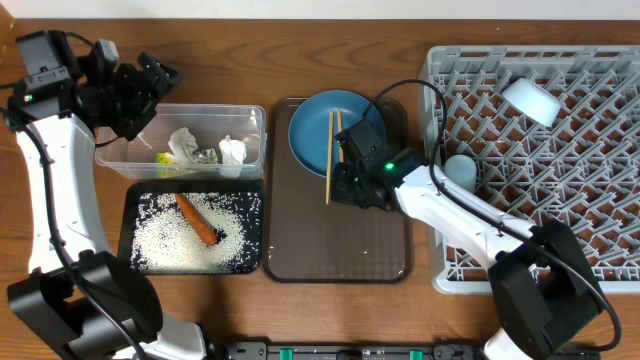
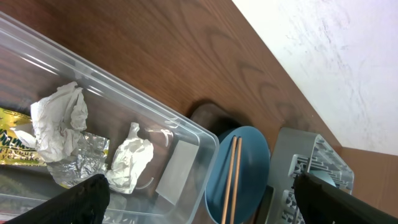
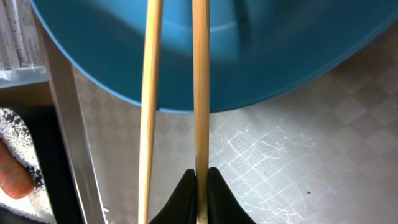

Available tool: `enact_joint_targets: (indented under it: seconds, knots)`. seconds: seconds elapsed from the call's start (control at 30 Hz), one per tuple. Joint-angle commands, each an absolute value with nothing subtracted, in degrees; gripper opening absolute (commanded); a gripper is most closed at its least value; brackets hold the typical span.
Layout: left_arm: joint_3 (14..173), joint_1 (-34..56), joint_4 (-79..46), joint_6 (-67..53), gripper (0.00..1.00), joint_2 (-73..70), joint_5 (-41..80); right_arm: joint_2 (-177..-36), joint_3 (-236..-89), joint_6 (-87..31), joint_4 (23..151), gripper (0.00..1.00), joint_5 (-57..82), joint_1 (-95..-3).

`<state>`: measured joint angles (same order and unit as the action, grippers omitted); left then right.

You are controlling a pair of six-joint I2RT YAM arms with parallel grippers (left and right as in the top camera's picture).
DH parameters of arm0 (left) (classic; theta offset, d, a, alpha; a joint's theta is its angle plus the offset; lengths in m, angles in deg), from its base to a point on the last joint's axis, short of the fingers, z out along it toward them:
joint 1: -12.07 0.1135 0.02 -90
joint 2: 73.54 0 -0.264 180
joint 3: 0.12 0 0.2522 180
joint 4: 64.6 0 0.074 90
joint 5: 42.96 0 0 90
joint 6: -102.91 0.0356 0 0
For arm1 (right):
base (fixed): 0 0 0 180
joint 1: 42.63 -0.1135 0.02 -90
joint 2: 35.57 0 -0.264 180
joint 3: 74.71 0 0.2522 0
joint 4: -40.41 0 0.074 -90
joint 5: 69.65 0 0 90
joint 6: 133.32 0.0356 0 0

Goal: Sort waste into correct bins and load items into the dishwasher rack
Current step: 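Carry the chopstick right into the rack with the right gripper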

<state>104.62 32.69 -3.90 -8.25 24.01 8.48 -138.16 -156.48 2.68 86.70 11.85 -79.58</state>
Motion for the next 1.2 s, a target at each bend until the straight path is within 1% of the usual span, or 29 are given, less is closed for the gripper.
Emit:
enact_joint_targets:
  seconds: [0.0, 0.1, 0.37, 0.57, 0.77, 1.03, 1.17]
  knots:
    - [104.23, 33.00, -3.74, -8.32, 0.96, 24.41, 9.17, -136.63, -156.09, 1.45, 87.40, 0.05, 12.60, -78.77]
    - [104.23, 33.00, -3.72, -8.34, 0.96, 24.41, 9.17, -135.45, -156.09, -0.03, 88.04, 0.01, 11.48, -78.18]
    - [104.23, 33.00, -3.72, -8.34, 0.96, 24.41, 9.17, -129.99, -156.11, -3.99, 90.48, 0.01, 6.89, -75.53]
    - [104.23, 33.00, -3.72, -8.34, 0.96, 24.41, 9.17, -123.32, -156.13, -12.41, 97.22, 0.01, 6.85, -72.52]
    - [104.23, 33.00, -3.74, -8.32, 0.96, 24.41, 9.17, -115.76, -156.13, -23.09, 109.22, 0.01, 6.80, -64.21]
    - [104.23, 33.00, -3.72, -8.32, 0.96, 24.41, 9.17, -107.50, -156.13, -37.13, 118.64, 0.01, 6.91, -51.34]
    - [104.23, 33.00, -3.72, -8.34, 0.96, 24.41, 9.17, -106.71, -156.13, -43.75, 122.92, 0.01, 12.27, -47.89]
